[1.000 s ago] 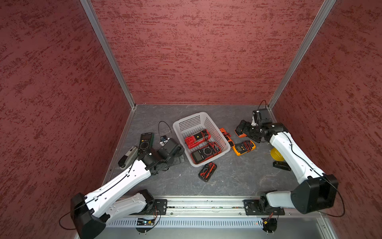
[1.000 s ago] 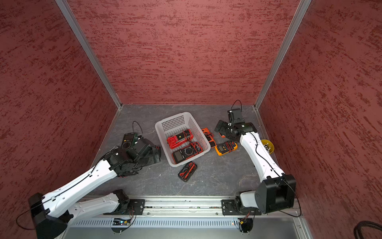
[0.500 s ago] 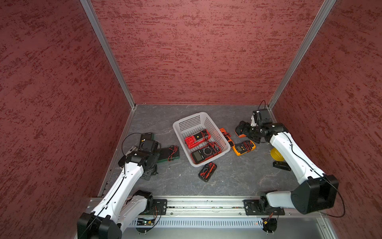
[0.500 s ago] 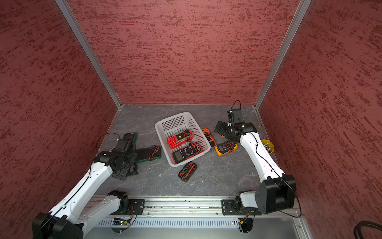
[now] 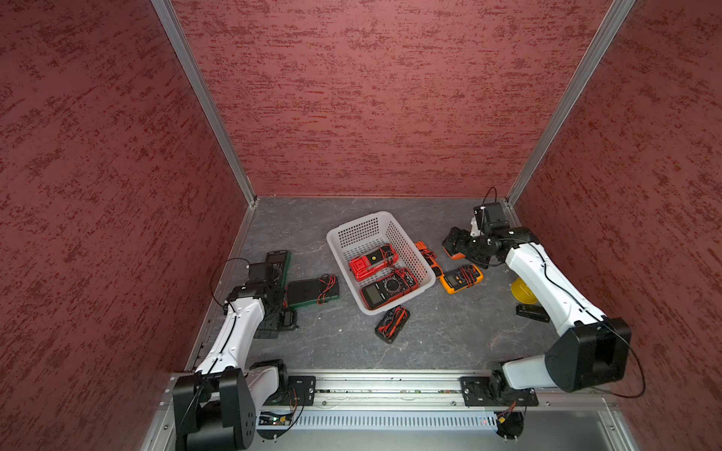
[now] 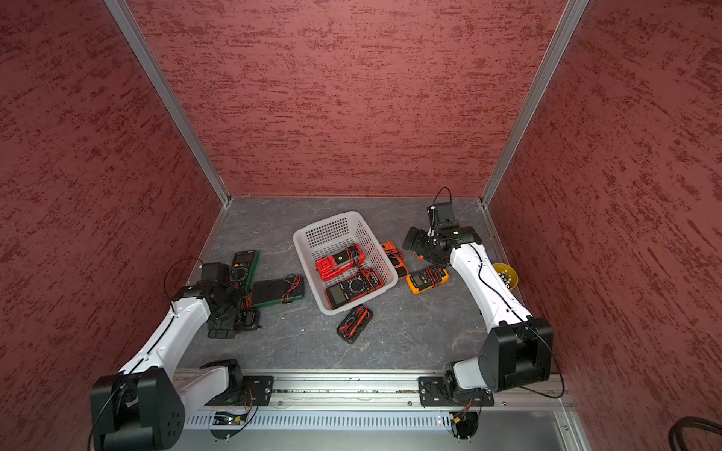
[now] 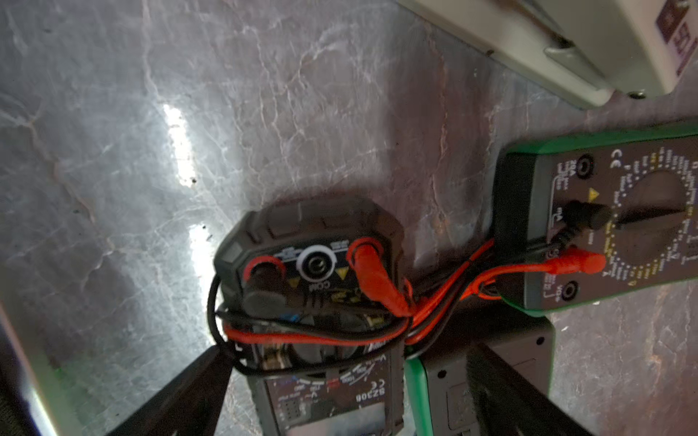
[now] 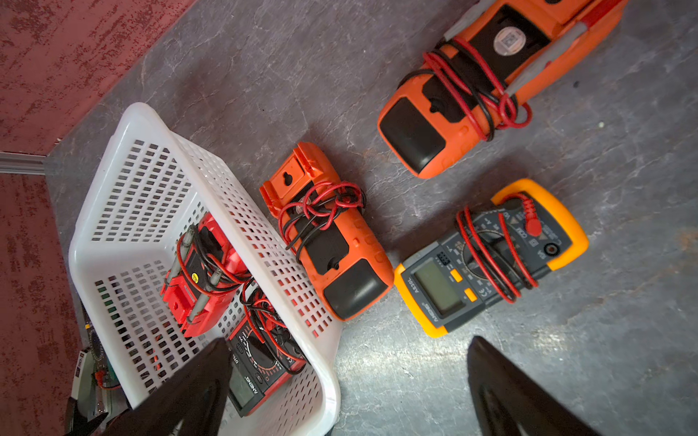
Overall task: Put the multimeter into the basket
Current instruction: Pick up the multimeter from the center of the board.
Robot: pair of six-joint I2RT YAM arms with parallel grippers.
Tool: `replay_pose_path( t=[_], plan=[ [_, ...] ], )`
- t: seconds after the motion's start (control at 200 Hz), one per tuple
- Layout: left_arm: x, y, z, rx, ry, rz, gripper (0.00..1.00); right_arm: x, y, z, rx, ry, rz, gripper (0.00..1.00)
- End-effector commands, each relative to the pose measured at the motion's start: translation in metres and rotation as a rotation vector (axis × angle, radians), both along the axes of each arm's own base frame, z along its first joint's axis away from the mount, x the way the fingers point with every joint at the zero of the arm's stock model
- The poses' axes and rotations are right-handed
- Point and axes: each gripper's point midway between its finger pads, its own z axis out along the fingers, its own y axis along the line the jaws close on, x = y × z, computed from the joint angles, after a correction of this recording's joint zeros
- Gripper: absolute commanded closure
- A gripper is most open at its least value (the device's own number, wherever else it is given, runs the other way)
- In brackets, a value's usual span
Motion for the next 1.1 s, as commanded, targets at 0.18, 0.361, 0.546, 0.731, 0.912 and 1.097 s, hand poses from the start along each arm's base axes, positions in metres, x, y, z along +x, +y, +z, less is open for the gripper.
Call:
replay_pose_path(
  t=[0.18,0.361,0.546,0.731,0.912,1.097],
  plan=[
    [0.006,0.003,-0.024,-0.018,0.048,-0.006,0.00,0.012,0.001,0.015,0.015,-0.033,-0.011,0.01],
    [0.006,0.003,-0.035,-0.025,0.092,-0.008,0.00,0.016,0.001,0.008,0.012,-0.009,-0.013,0.01],
    [0.004,0.005,-0.037,-0.020,0.103,-0.003,0.19,0.019,0.003,0.009,0.015,-0.010,-0.014,0.01],
    [0.004,0.010,-0.018,0.018,0.072,0.010,0.39,0.023,0.002,0.013,0.016,-0.020,-0.016,0.01],
    [0.008,0.019,0.019,0.082,-0.006,0.012,0.61,0.025,0.003,0.015,0.020,-0.030,-0.016,0.01],
    [0.025,0.031,0.080,0.203,-0.139,-0.060,0.73,0.025,0.005,0.017,0.029,-0.037,-0.017,0.01]
  ],
)
